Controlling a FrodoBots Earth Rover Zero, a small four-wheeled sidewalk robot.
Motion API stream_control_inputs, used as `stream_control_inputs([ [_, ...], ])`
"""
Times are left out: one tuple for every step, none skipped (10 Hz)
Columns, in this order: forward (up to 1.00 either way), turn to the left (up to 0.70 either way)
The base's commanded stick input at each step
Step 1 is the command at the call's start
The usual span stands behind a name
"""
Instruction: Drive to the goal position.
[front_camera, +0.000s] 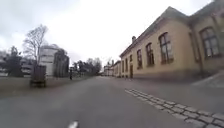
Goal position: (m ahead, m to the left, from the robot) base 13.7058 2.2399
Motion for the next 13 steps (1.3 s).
stream_control_inputs([
  [0.7, 0.0],
  [0.7, 0.0],
  [0.7, 0.0],
  [0.7, 0.0],
  [0.7, 0.0],
  [0.7, 0.0],
  [0.7, 0.08],
  [0.7, 0.32],
  [0.7, 0.35],
  [0.7, 0.21],
  [0.7, 0.04],
  [0.7, 0.0],
  [0.7, 0.0],
])
